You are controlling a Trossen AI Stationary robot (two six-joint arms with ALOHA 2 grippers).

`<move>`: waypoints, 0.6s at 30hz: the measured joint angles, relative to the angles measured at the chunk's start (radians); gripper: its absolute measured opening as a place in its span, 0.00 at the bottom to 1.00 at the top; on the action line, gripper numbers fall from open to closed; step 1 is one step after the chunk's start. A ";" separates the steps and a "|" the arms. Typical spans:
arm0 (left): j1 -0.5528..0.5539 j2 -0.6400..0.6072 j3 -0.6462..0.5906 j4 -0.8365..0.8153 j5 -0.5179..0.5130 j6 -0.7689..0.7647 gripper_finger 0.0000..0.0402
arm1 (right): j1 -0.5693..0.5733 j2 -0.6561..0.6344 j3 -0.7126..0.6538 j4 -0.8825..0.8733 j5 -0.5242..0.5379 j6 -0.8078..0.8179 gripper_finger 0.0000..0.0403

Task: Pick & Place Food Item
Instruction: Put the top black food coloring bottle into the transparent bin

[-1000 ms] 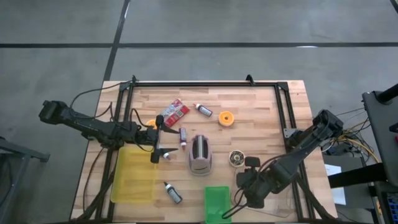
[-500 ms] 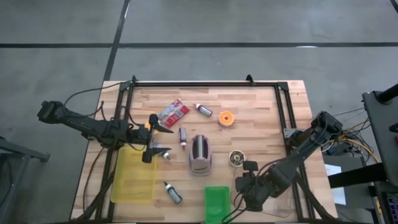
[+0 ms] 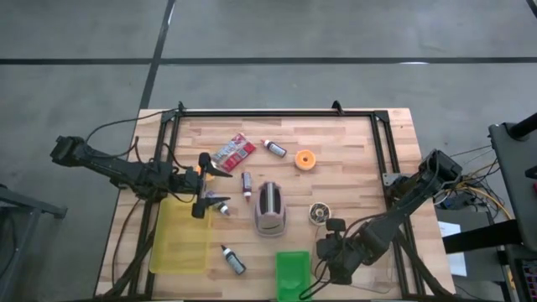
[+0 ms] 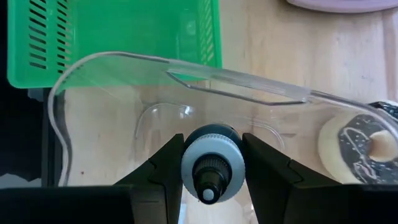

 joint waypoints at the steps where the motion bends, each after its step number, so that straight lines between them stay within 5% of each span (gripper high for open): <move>1: 0.000 -0.001 0.000 0.000 0.000 0.000 0.78 | 0.000 0.000 -0.006 0.014 -0.006 0.000 0.31; 18: 0.000 -0.002 0.000 -0.003 0.000 -0.003 0.78 | 0.000 -0.001 -0.059 0.091 -0.060 0.002 0.31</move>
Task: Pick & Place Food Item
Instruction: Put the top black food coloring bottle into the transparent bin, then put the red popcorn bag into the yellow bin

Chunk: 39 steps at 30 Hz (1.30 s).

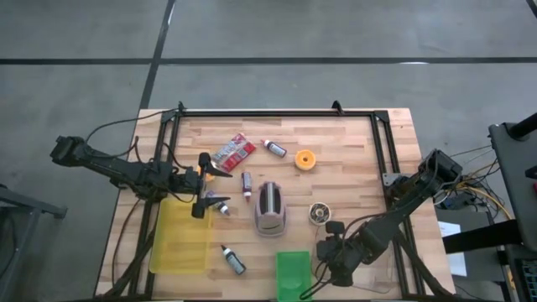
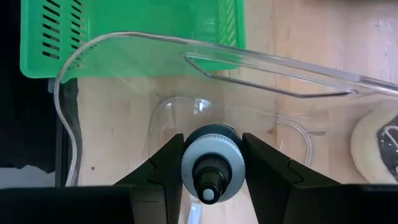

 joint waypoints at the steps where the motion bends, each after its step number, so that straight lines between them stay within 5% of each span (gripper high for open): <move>1: 0.000 0.000 0.000 0.000 0.000 0.000 0.78 | 0.000 0.000 0.000 0.000 -0.001 0.000 0.31; 13: 0.000 0.000 0.000 0.000 -0.001 0.000 0.78 | -0.007 0.000 0.000 0.003 -0.024 0.005 0.31; 23: 0.000 0.000 0.000 0.000 -0.001 0.004 0.78 | -0.010 0.000 -0.002 0.002 -0.021 0.020 0.62; 39: 0.000 0.000 0.000 0.000 -0.002 0.004 0.78 | -0.008 0.000 0.077 -0.034 0.009 -0.009 0.61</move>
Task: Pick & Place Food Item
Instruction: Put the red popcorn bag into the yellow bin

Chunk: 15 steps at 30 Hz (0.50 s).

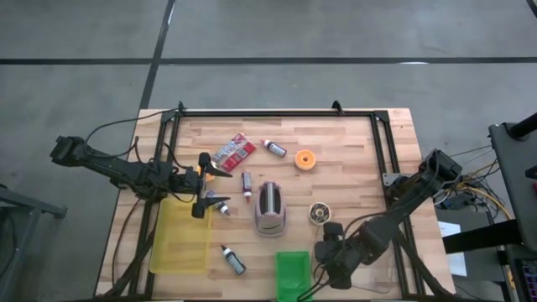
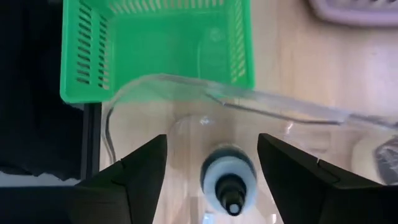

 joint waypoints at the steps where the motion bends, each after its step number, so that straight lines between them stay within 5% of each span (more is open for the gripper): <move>1: 0.000 0.000 0.000 0.000 0.000 0.000 0.78 | 0.000 -0.001 0.012 -0.019 0.004 -0.003 0.61; 15: 0.000 0.000 0.000 -0.059 -0.002 -0.016 0.78 | 0.000 -0.006 0.197 -0.244 0.297 -0.108 0.60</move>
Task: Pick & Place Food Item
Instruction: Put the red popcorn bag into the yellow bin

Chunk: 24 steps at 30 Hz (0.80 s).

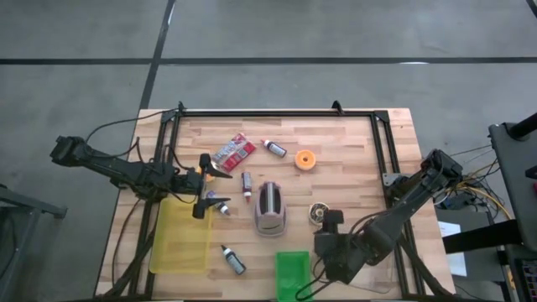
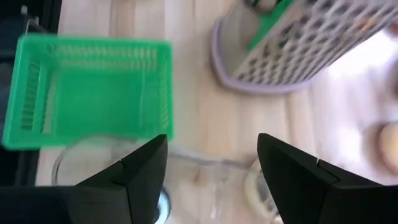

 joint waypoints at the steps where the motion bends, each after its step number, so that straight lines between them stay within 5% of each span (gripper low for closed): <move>1: 0.000 0.000 0.000 -0.008 0.000 -0.005 0.78 | 0.000 -0.001 0.009 0.001 0.023 -0.013 0.60; 24: 0.019 0.123 0.020 -0.224 -0.199 -0.271 0.78 | 0.002 -0.002 0.033 -0.046 0.300 -0.080 0.60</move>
